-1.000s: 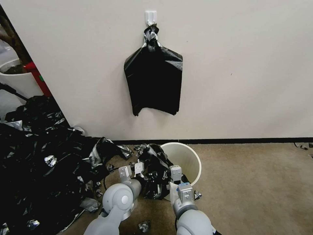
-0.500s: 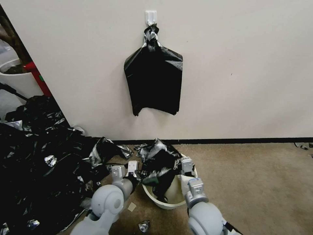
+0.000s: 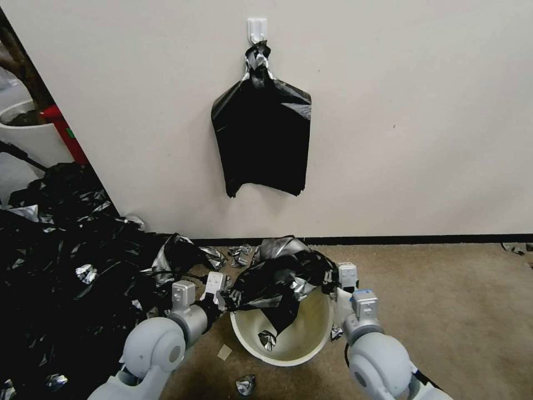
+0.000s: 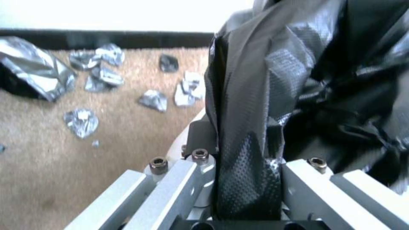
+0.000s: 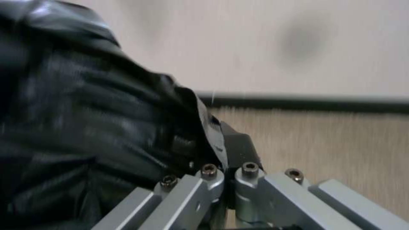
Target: Place a trash bag onto the trash bin.
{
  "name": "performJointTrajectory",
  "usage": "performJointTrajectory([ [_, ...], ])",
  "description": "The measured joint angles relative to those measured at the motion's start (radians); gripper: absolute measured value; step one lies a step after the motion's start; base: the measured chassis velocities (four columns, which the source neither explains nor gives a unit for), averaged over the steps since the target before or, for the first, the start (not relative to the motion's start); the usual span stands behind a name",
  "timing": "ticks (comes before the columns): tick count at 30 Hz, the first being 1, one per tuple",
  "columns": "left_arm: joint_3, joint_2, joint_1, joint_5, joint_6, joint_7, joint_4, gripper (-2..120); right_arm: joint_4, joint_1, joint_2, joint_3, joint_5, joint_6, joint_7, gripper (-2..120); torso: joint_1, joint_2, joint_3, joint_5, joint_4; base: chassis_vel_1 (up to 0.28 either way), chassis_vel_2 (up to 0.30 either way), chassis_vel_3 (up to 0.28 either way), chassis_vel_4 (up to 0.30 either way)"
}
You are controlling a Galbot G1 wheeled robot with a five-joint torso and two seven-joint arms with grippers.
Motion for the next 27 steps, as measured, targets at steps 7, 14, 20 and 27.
performJointTrajectory([
  [7,-0.038,-0.013,-0.032,-0.083,-0.055,-0.027,0.0,7,0.081,-0.055,-0.013,-0.01,0.212,-0.11,0.056,0,0.0,0.0,0.0,-0.0001,0.0,0.0,0.0,0.0,0.0],
  [14,-0.071,-0.026,-0.059,-0.142,-0.088,-0.058,0.011,7,0.149,-0.097,0.023,-0.058,0.424,-0.133,0.107,0,0.0,0.0,0.0,-0.0002,0.0,0.0,0.0,0.0,0.0],
  [20,-0.064,-0.031,-0.079,-0.144,-0.115,-0.102,0.034,7,0.136,-0.104,0.047,-0.083,0.39,-0.07,0.112,15,0.0,0.0,0.0,0.0,0.0001,0.0,0.0,0.0,0.0],
  [27,-0.043,-0.038,-0.124,-0.142,-0.172,-0.153,0.08,7,0.162,-0.181,-0.003,-0.113,0.103,-0.031,0.075,39,0.0,0.0,0.0,0.0,-0.0001,0.0,0.0,0.0,0.0],
])
